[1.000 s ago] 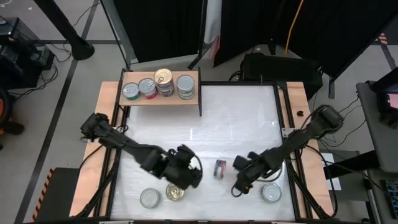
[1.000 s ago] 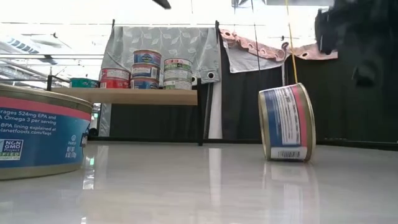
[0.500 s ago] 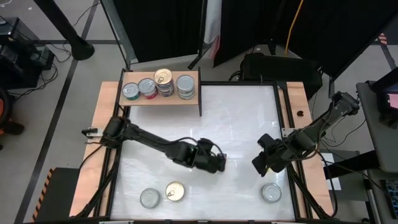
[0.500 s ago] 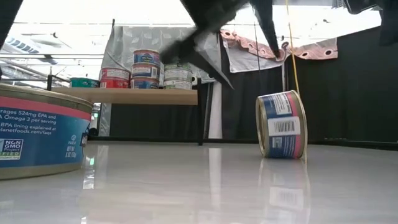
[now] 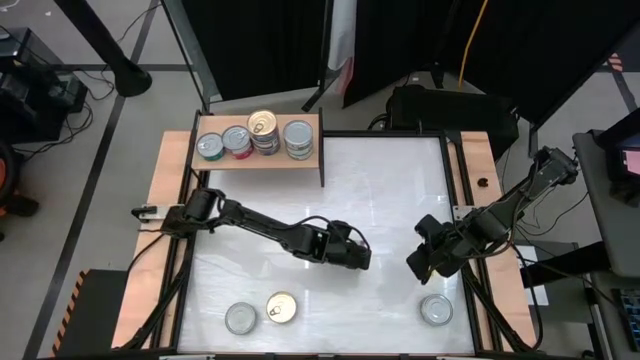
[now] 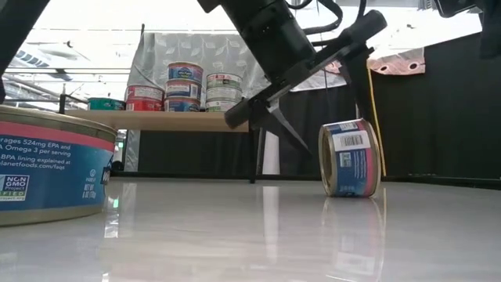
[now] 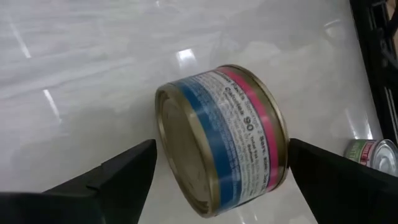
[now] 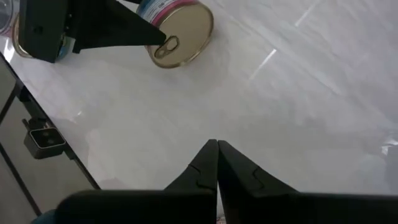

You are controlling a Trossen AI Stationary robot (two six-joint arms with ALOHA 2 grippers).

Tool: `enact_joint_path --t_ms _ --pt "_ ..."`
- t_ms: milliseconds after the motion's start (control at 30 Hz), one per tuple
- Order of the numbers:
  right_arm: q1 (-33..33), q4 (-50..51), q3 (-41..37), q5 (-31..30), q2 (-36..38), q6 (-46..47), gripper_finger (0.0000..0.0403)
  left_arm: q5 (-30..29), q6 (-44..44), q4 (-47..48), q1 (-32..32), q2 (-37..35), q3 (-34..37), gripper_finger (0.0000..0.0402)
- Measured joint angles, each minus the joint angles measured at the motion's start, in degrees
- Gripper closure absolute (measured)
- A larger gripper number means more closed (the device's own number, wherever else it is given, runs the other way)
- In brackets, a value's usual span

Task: Stack canned seafood by type on shelf
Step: Stack the blue pink tuna can on top of the blue pink tuna cans on the shelf

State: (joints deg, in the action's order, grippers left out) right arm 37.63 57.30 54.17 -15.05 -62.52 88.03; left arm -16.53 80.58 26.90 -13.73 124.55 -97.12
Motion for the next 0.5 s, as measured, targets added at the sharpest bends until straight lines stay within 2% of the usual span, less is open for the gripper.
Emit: enact_joint_path --t_ms 133,367,500 --pt "0.0 0.1 0.0 -0.2 0.0 -0.2 0.0403 0.0 -0.4 -0.1 0.7 0.0 0.0 0.0086" --pt "0.0 1.6 0.0 -1.8 0.0 -0.5 0.0403 0.9 -3.1 -1.1 1.8 0.0 -0.1 0.02" --pt "0.0 2.4 0.0 -2.9 0.0 -0.6 0.0403 4.7 -7.2 -1.9 2.3 -0.9 -0.2 0.0203"
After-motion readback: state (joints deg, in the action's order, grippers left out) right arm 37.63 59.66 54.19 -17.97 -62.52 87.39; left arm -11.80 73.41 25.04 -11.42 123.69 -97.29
